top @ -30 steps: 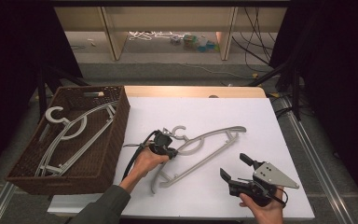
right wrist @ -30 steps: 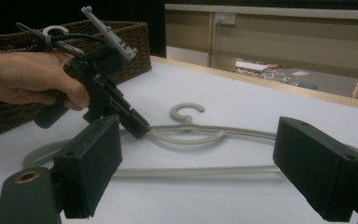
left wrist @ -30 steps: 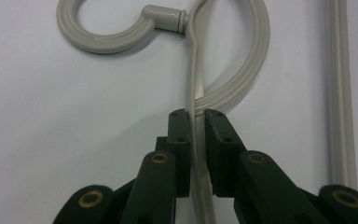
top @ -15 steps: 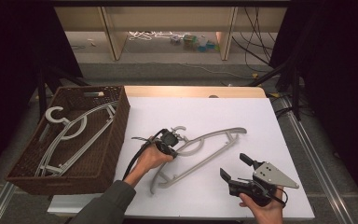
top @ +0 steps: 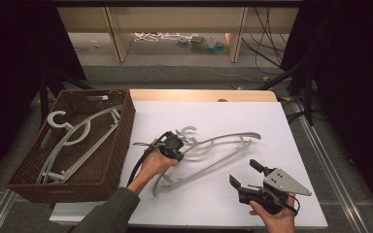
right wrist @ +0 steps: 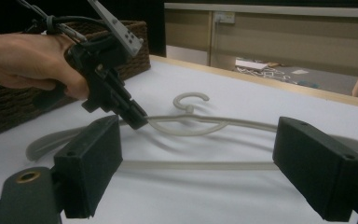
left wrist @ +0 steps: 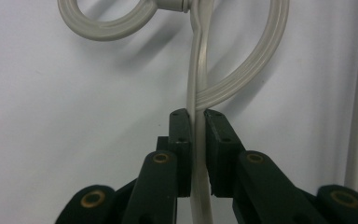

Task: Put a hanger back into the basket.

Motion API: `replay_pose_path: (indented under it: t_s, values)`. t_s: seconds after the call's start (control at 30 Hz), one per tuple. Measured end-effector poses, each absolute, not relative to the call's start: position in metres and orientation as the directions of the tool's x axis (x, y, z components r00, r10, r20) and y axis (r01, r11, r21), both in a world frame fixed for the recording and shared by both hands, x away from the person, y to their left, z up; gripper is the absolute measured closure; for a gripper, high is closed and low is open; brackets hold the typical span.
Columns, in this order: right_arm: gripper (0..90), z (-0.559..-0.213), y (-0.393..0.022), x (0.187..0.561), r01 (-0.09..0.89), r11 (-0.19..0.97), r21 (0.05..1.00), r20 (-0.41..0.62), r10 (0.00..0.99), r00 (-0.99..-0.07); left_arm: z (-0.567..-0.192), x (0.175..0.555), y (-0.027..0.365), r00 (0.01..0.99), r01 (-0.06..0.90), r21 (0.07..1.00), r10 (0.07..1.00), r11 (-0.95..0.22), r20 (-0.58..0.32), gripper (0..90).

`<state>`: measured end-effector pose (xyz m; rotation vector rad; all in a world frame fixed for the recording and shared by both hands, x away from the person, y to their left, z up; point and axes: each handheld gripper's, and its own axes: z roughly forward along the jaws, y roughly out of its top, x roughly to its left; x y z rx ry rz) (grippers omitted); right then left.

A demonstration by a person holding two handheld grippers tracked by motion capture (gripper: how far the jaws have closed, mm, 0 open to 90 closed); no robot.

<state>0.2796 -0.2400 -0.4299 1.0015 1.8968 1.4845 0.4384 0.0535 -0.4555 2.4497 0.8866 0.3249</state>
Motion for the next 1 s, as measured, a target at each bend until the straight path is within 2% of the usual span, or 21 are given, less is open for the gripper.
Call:
replay_pose_path:
  t_s: [0.37, 0.73, 1.0]
  values:
    - [16.4, -0.43, -0.24, 0.28, 0.227, 0.12, 0.966, 0.036, 0.811, -0.583, -0.422, 0.439, 0.069, 0.737, 0.526, 0.624, 0.676, -0.578, 0.005, 81.8]
    - [16.4, -0.43, -0.241, 0.279, 0.231, 0.118, 0.966, 0.043, 0.805, -0.592, -0.371, 0.431, 0.087, 0.73, 0.487, 0.665, 0.682, -0.567, 0.048, 81.8]
    - [16.4, -0.429, -0.241, 0.279, 0.235, 0.125, 0.964, 0.04, 0.805, -0.591, -0.344, 0.428, 0.11, 0.718, 0.483, 0.698, 0.695, -0.529, 0.03, 81.8]
